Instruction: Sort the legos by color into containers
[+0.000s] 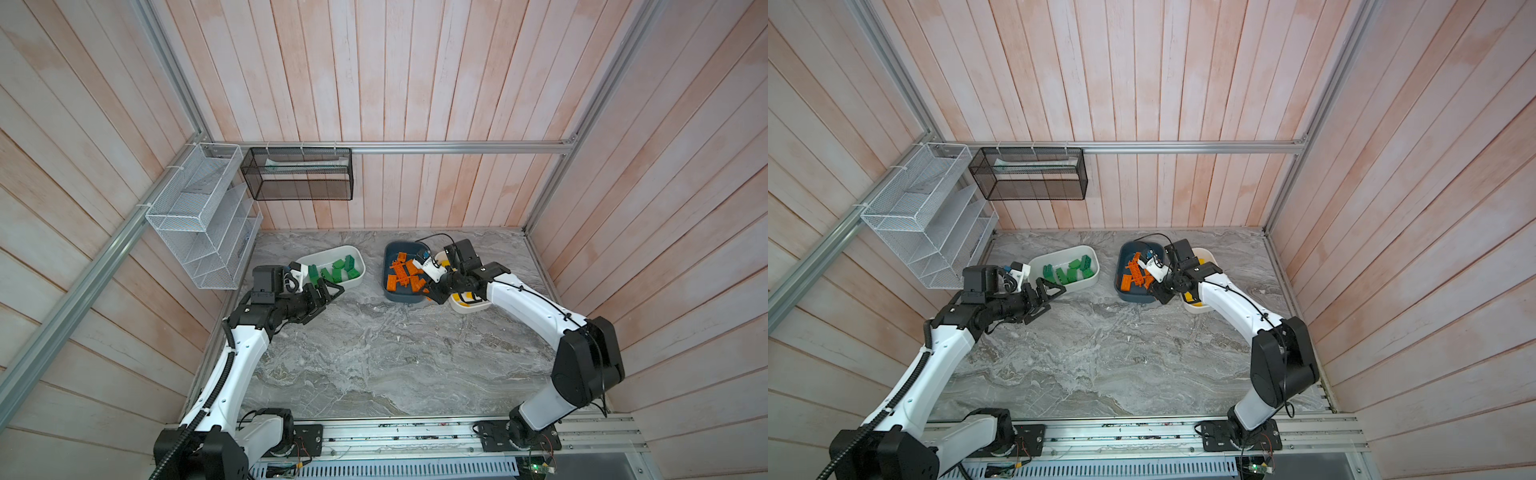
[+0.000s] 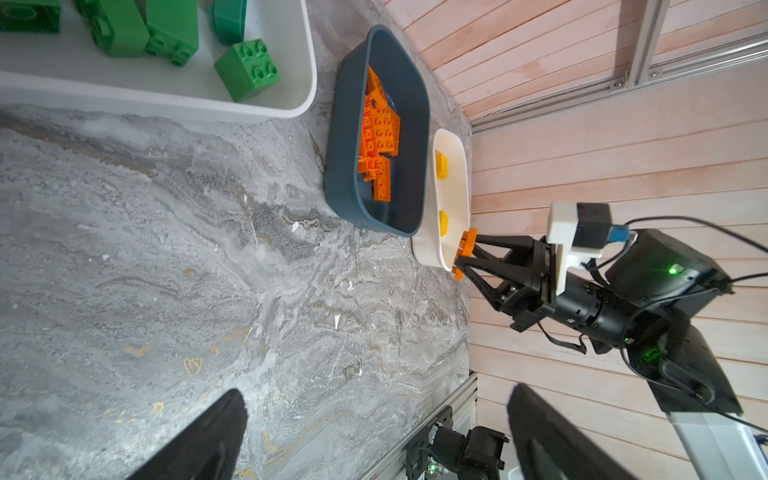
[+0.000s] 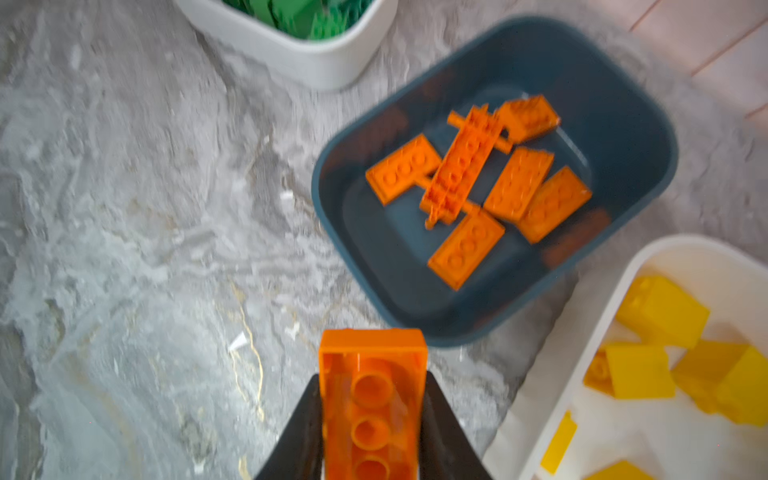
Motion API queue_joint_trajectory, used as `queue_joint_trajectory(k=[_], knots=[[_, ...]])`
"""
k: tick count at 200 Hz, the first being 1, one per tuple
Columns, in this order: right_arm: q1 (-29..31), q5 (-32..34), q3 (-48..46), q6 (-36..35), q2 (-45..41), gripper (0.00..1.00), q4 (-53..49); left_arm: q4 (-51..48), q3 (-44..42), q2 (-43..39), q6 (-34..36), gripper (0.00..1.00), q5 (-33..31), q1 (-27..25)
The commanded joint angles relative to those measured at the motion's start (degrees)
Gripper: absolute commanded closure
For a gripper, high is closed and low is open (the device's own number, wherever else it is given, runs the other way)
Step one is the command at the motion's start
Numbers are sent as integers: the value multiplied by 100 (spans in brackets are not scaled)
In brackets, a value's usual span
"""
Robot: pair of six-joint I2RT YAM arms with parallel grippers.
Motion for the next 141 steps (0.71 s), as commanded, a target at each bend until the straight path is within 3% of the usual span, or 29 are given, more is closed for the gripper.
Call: queue_joint_trajectory(k=[1, 40, 71, 107, 141], knots=[[-11, -25, 535, 357, 718, 75, 77, 142, 314, 107, 20, 0, 102, -41], [-11, 898, 1861, 446, 2094, 71, -209, 417, 493, 295, -98, 0, 190, -55], [-10, 1238, 2652, 452, 2662, 44, -715, 501, 553, 366, -88, 0, 223, -59], [-107, 1220, 1865, 623, 1772, 37, -430, 508, 538, 431, 221, 0, 132, -17], [-661, 712, 172, 1166, 225, 31, 452, 668, 372, 303, 1127, 0, -370, 190]])
